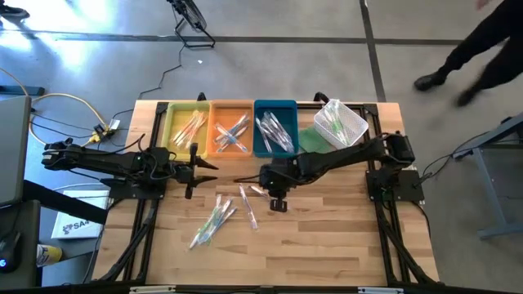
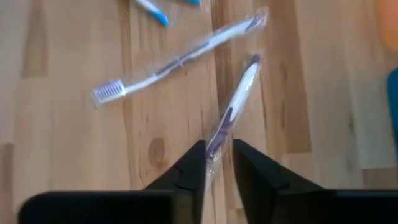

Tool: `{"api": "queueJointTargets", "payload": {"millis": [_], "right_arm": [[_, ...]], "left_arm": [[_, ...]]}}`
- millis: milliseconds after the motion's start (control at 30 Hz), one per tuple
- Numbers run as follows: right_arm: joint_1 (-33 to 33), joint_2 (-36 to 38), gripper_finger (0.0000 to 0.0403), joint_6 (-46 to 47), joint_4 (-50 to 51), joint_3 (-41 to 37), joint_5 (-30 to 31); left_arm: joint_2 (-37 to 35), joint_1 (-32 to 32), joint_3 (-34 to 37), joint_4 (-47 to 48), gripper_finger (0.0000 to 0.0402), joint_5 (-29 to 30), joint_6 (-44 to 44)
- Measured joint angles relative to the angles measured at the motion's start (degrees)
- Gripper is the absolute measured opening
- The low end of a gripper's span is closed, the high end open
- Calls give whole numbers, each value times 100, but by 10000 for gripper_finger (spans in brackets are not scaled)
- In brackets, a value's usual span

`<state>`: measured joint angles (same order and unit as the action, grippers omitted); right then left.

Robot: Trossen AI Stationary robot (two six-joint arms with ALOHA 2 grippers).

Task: Pick & Place Toothbrushes
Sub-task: Put the purple toothbrush into the blue bin

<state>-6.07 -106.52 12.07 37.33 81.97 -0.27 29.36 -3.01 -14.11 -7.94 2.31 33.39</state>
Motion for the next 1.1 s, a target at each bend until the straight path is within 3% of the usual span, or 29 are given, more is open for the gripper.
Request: {"api": "queueJointTargets", "payload": {"millis": [200,333,733,1100], "right_arm": [[-102,-392,155,19,19,-2,-56],[-192,-546,185,195,-43,-2,-30],[-204,-923,192,415,-252,-5,503],[-143,-1130,192,781,-274,-191,476]], "left_arm": [[0,0,0,13,143,4,2],[0,0,0,45,143,10,125],[2,0,0,50,143,24,131],[0,0,0,59,143,22,137]]}}
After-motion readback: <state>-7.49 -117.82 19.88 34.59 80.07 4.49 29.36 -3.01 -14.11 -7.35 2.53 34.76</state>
